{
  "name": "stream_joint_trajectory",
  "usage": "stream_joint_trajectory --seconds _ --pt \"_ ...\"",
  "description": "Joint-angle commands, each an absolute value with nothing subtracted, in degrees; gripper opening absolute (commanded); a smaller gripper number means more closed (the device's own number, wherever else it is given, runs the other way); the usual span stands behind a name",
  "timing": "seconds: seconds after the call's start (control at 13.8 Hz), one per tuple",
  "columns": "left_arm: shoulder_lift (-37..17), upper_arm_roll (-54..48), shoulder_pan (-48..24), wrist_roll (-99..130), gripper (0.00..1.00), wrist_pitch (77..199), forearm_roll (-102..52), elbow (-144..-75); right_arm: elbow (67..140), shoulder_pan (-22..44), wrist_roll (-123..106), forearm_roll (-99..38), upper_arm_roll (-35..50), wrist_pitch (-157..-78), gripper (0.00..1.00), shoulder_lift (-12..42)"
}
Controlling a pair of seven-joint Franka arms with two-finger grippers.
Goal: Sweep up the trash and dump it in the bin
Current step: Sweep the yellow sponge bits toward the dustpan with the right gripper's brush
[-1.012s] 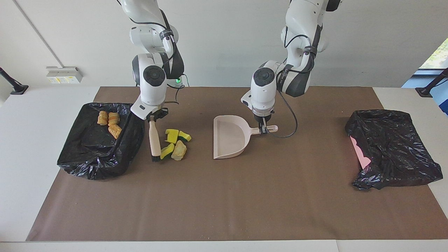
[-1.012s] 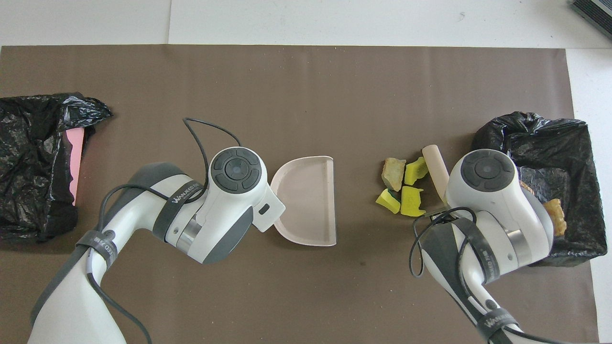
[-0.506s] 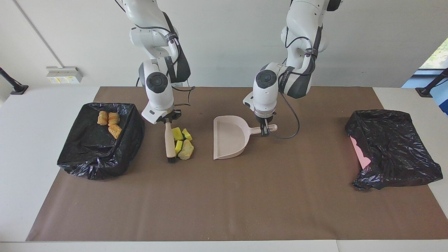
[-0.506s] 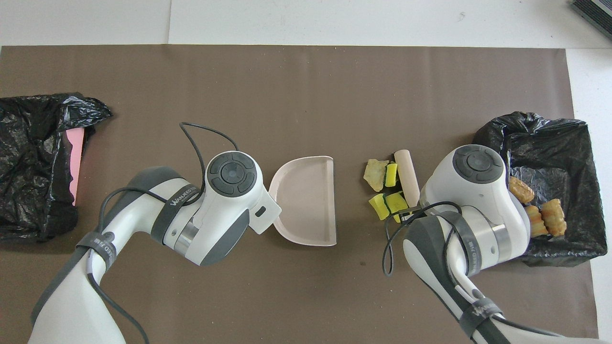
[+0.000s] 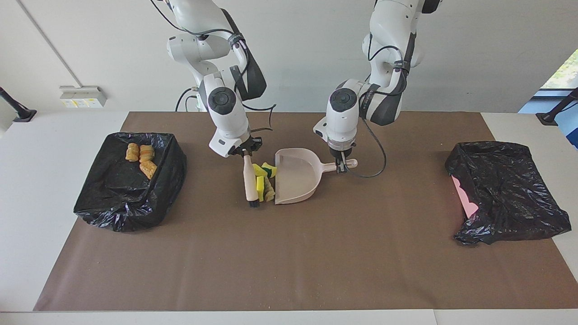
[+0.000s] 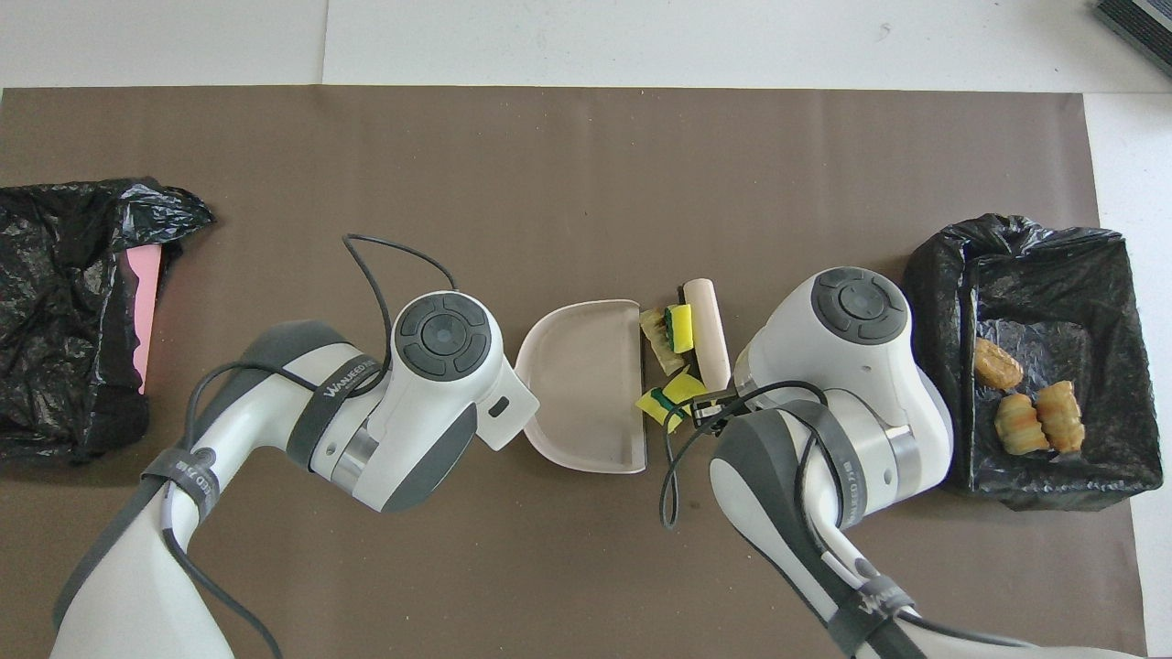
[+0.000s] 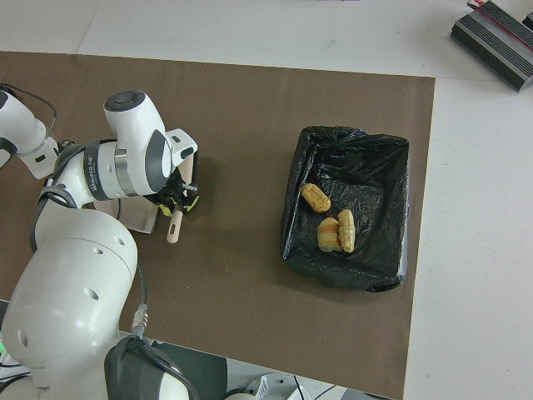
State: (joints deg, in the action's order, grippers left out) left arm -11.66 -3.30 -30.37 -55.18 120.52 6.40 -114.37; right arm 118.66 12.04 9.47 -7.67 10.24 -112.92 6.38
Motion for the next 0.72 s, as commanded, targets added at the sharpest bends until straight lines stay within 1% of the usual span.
stream_joint_trajectory --seconds 0.0,0.14,0.22,0.29,0.43,0.65 --pt "-9.6 -3.4 -30.0 -54.9 0.23 121.2 7.6 -116.1 116.0 11.8 10.2 -6.9 10.1 -110.2 0.0 7.2" --pt "-9.6 -3.4 -30.0 -54.9 0.22 121.2 7.6 -116.1 113.1 10.3 10.0 2.9 10.0 -106.2 0.0 7.4" --pt "-9.6 -3.4 -30.0 -55.0 0.2 121.2 7.6 -116.1 113.5 9.5 9.4 5.9 10.1 -105.9 0.0 7.3" --pt "-9.6 -3.4 -30.0 -55.1 0.17 121.3 7.6 -116.1 114.7 8.5 8.1 6.7 10.2 -106.3 0.0 7.1" --pt "-9.6 -3.4 -30.0 -55.0 0.16 121.2 7.6 -116.2 117.8 8.6 7.3 7.0 10.2 -108.5 0.0 7.2" --pt "-8.9 -3.4 -30.7 -54.8 0.05 117.8 7.7 -116.2 118.7 10.3 7.6 5.3 10.4 -111.4 0.0 10.6"
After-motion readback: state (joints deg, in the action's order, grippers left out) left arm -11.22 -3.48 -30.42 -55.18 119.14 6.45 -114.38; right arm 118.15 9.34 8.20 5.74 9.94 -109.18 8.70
